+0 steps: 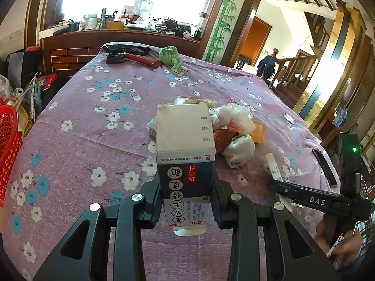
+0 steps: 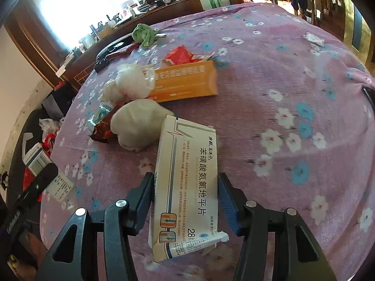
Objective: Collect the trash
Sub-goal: 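Lift both held boxes off the table and turn toward the wastebasket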
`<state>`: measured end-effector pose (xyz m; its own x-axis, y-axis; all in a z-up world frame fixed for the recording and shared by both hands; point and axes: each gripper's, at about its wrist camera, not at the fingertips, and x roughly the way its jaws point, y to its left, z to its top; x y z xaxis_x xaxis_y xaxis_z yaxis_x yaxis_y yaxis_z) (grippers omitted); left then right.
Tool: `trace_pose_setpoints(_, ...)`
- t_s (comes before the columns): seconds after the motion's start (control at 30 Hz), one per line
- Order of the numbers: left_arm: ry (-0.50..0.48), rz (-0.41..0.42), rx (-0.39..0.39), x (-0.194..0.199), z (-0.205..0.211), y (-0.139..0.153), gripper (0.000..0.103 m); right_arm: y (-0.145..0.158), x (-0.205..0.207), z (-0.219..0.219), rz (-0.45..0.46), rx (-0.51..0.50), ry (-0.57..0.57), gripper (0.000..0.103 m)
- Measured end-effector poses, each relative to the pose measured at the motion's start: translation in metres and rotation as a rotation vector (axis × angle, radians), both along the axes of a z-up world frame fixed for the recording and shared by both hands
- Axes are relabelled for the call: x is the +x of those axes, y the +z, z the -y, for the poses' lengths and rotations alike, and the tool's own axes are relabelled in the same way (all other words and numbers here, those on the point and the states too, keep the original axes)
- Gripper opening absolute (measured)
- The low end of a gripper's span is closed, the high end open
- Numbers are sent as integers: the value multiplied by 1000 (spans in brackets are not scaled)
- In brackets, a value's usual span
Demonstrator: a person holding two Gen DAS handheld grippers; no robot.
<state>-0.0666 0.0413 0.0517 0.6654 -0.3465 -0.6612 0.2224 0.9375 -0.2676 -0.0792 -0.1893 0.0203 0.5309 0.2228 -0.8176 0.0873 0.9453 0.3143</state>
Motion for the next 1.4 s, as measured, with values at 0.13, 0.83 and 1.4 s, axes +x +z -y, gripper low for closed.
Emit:
trace_pose_setpoints(0.13, -14, 4, 6, -2, 8, 1, 33, 0, -6, 5, 23, 34, 8, 57)
trace_pose_setpoints(0.83, 52, 57, 14, -10, -19, 22, 33, 51, 5, -58, 166, 47, 168, 58)
trace_pose_setpoints(1.4, 127, 83, -23, -14, -61, 33, 33, 75, 11, -112, 206, 16, 271, 58)
